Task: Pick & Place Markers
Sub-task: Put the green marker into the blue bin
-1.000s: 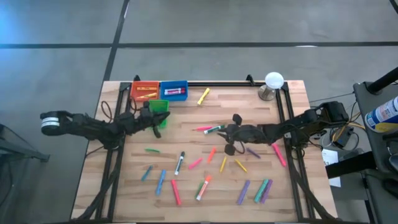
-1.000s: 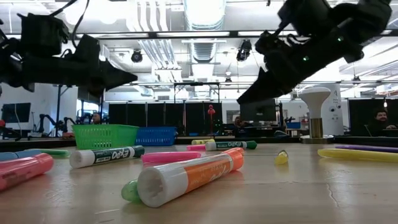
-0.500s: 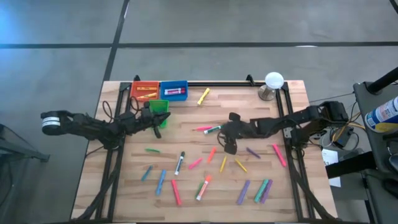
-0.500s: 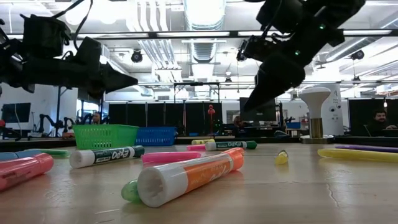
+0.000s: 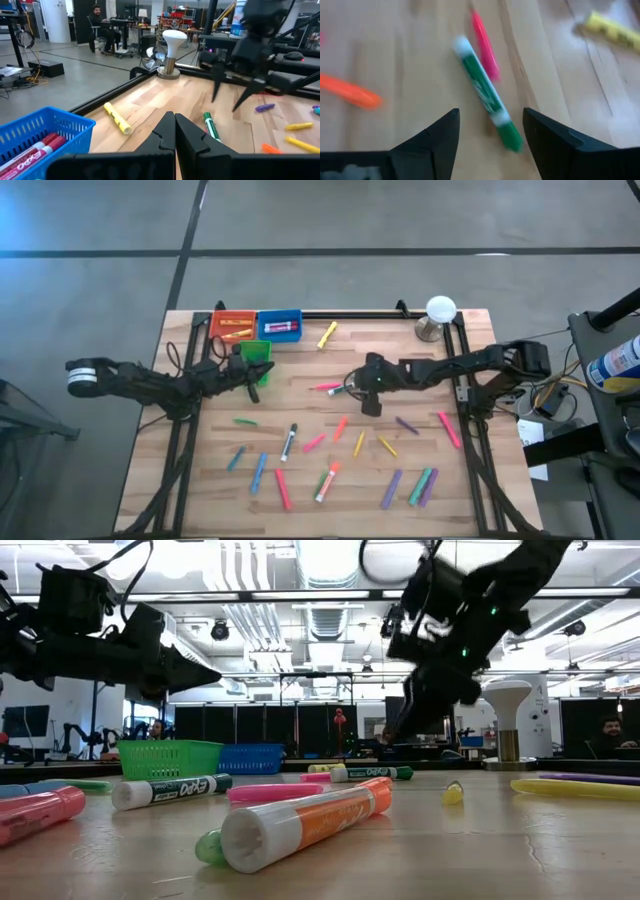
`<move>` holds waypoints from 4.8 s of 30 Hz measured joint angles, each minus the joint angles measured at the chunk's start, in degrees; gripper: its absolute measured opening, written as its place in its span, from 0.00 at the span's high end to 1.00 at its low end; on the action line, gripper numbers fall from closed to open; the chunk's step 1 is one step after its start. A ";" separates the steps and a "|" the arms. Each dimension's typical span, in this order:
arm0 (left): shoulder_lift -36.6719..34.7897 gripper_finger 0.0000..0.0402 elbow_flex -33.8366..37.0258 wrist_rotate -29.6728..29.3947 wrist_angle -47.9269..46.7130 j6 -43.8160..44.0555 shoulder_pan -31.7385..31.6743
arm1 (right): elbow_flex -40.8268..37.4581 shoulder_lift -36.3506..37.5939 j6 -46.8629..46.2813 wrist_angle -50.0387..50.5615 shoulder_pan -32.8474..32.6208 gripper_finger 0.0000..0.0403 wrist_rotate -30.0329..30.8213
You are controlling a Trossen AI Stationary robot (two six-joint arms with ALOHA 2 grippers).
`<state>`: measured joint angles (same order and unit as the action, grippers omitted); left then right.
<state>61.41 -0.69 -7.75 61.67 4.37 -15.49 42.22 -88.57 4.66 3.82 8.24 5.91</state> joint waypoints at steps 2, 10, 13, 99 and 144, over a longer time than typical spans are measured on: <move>0.00 1.00 0.00 0.00 -0.68 -0.01 0.00 | 0.81 -1.47 1.45 1.05 1.67 0.46 -0.46; 0.15 1.00 0.00 0.01 -1.45 -0.09 0.00 | 2.66 -5.40 5.09 3.32 7.17 0.50 -7.40; 0.22 1.00 0.00 0.00 -1.42 -0.26 0.00 | 2.66 -7.03 5.68 3.48 7.78 0.53 -7.73; 20.88 0.73 -40.17 12.37 -52.84 0.72 7.13 | 26.84 -15.70 33.86 7.12 -17.15 0.86 32.83; 20.90 0.73 -40.09 11.56 -54.70 -10.51 11.32 | 26.75 -15.66 26.64 3.24 -17.13 0.86 21.78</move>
<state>82.30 -40.77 3.81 6.97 -6.14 -4.16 68.97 -104.22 31.30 7.05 -8.88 27.69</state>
